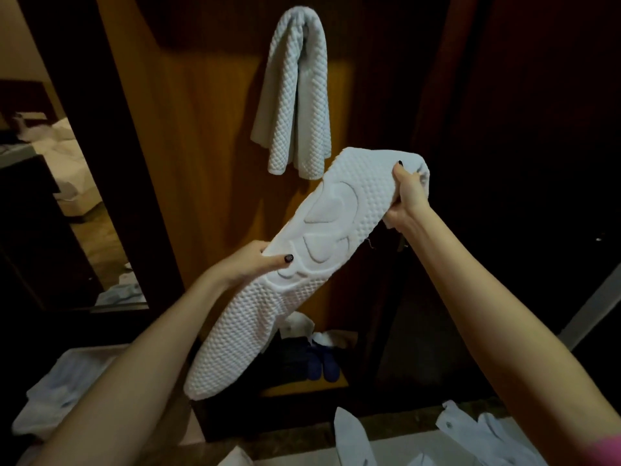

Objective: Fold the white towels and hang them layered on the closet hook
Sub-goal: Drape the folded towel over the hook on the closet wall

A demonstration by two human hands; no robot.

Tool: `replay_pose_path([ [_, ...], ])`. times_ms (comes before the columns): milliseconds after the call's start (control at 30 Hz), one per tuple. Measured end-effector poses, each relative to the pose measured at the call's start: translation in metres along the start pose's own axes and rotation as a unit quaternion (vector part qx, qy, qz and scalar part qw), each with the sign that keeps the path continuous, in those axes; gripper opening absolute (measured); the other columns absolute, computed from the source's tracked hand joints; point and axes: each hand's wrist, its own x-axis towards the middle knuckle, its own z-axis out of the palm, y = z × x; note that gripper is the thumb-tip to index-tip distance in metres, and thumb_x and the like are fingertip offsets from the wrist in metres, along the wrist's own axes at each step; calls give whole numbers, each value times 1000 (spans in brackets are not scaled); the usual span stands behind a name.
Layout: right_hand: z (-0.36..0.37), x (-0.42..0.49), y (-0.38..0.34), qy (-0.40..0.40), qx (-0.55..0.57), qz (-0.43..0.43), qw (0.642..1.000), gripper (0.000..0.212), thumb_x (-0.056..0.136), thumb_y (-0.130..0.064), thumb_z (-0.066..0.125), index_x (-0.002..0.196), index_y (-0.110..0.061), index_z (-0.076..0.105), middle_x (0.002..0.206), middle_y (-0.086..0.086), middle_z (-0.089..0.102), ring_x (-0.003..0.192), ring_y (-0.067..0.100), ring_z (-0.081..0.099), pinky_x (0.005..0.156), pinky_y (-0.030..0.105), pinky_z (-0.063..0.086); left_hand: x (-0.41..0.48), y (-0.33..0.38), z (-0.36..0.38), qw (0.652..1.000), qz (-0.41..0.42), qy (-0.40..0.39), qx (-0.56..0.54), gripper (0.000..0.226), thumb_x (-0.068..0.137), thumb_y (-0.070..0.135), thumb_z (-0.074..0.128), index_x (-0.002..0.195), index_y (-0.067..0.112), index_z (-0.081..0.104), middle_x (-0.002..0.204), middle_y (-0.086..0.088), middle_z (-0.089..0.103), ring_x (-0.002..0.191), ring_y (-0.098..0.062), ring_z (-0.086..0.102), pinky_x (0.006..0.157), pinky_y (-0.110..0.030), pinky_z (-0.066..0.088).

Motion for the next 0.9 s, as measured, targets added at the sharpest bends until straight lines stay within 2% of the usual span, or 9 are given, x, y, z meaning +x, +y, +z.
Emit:
replay_pose_path([
  [167,16,22,-14,-15,27,18,999,43,100,-26,55,137,-7,45,112,16,65,95,29,67,64,44,59,33,7,-18,999,-8,-33,39,59,58,59,83,103,22,73,103,5,75,95,-13,72,72,-19,55],
  [233,19,35,-19,-19,50,14,998,40,100,-24,56,133,-3,47,114,18,65,101,31,67,66,46,58,44,5,-17,998,18,-4,52,50,71,66,71,107,30,69,103,14,74,94,-7,71,72,-16,54],
  [333,30,56,-33,-47,55,-1,997,29,100,-25,54,115,0,53,106,18,67,97,30,68,69,45,59,65,6,-22,996,72,51,23,31,85,56,62,106,34,67,102,18,73,93,-5,70,67,-13,53],
  [500,61,94,-67,-89,76,-46,992,18,100,-21,54,99,-4,58,98,15,70,100,27,69,92,44,56,102,49,-74,991,95,94,-6,50,71,67,71,102,28,71,101,6,75,91,-13,72,65,-17,55],
  [600,82,113,-83,-112,108,-63,986,19,101,-21,53,95,-4,60,83,13,74,82,25,73,82,43,59,124,83,-112,991,80,94,55,36,73,59,72,86,25,76,89,5,77,79,-12,73,58,-16,53],
  [700,98,133,-96,-116,133,-66,982,30,102,-27,51,110,1,57,104,17,69,95,30,68,85,44,56,146,120,-149,981,59,89,162,54,56,67,80,78,17,74,74,4,74,66,-9,68,57,-17,48],
  [767,106,147,-105,-123,139,-68,980,34,102,-29,51,117,2,55,107,19,67,97,31,67,79,44,57,157,144,-170,974,59,81,204,72,41,79,76,82,20,76,80,4,76,69,-7,70,59,-16,50],
  [833,115,161,-113,-146,158,-67,974,36,102,-30,51,118,3,54,111,20,66,99,32,66,76,45,57,167,163,-189,970,79,91,210,79,43,88,68,93,27,74,90,9,76,80,-5,71,65,-18,51],
  [900,126,175,-122,-177,172,-77,966,38,103,-30,48,119,3,54,120,21,64,114,33,62,92,46,53,178,180,-207,967,104,110,203,69,58,85,63,102,33,70,97,14,75,88,-4,71,73,-24,52],
])
